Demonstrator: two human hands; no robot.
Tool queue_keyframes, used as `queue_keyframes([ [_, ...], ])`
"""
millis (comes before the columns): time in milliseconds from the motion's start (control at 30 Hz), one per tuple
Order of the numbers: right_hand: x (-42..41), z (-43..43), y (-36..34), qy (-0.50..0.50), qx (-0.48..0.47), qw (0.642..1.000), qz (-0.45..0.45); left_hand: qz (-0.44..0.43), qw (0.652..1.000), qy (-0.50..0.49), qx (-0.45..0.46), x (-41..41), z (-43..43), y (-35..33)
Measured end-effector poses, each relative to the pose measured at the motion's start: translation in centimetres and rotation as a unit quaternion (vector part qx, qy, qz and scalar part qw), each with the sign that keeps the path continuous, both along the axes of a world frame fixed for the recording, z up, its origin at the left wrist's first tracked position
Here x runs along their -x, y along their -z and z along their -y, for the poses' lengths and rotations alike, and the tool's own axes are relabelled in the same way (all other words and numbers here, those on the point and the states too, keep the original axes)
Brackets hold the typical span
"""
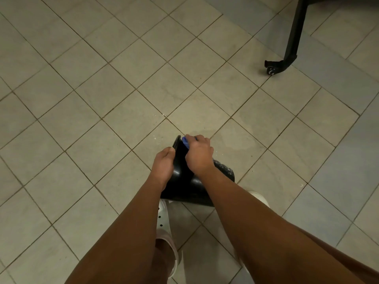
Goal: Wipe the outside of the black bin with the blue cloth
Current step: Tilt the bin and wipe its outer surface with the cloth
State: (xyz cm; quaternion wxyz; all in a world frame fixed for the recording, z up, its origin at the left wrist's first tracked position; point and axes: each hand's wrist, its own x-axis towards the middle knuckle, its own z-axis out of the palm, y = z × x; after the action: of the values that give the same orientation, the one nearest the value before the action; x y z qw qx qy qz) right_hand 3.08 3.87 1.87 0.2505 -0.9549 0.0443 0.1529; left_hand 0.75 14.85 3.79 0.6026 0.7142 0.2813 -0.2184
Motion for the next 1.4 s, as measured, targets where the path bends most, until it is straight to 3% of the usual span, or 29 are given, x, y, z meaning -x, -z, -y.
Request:
queue_keyframes([
  [67,-0.5,0.7,-0.4,0.067,-0.069,0.995,0.009,-0.001,1.000,0.006,-0.009,0.0,0.1,0.1],
  [133,-0.3,1.1,-0.7,0.110,-0.131,0.982,0.078,0.000,1.000,0.008,-0.010,0.0,0.0,0.3],
  [200,0.1,1.2,-0.8,0.083,-0.149,0.979,0.109,-0.001,1.000,0.004,-0.003,0.0,0.0,0.3],
  [333,1.0,0.4,0.3,-0.042,-0.113,0.986,0.119,-0.004,1.000,0.009,0.002,0.0,-0.2,0.5],
  [500,2.0,-0.1,0.8,-0.060,-0.077,0.983,0.154,0.005,1.000,0.020,-0.005,0.0,-0.2,0.4],
  [700,-1.6,0.6,0.1,-0.104,0.036,0.993,-0.035,0.015,1.000,0.011,-0.012,0.4,0.1,0.2],
  [800,-1.1,1.6,-0.3,-0.096,0.081,0.989,-0.076,0.015,1.000,0.015,-0.021,0.3,0.1,0.1],
  [867,0.4,1.7,-0.6,-0.059,0.069,0.995,-0.039,0.009,1.000,0.016,-0.019,0.2,0.2,0.1],
  [1033,7.0,0.2,-0.2,0.018,-0.016,0.981,0.191,-0.033,0.999,-0.004,0.000,0.1,0.0,0.0],
  [1167,6.7,-0.2,0.9,-0.013,-0.044,0.978,0.203,-0.017,1.000,-0.015,0.002,0.1,0.1,0.0],
  [1267,4.5,0.6,1.7,-0.026,-0.055,0.987,0.152,-0.003,1.000,-0.018,-0.007,0.2,0.0,0.1],
  [1400,6.5,0.3,1.4,0.047,-0.002,0.994,0.101,-0.006,0.999,-0.003,-0.038,0.1,0.2,0.1],
])
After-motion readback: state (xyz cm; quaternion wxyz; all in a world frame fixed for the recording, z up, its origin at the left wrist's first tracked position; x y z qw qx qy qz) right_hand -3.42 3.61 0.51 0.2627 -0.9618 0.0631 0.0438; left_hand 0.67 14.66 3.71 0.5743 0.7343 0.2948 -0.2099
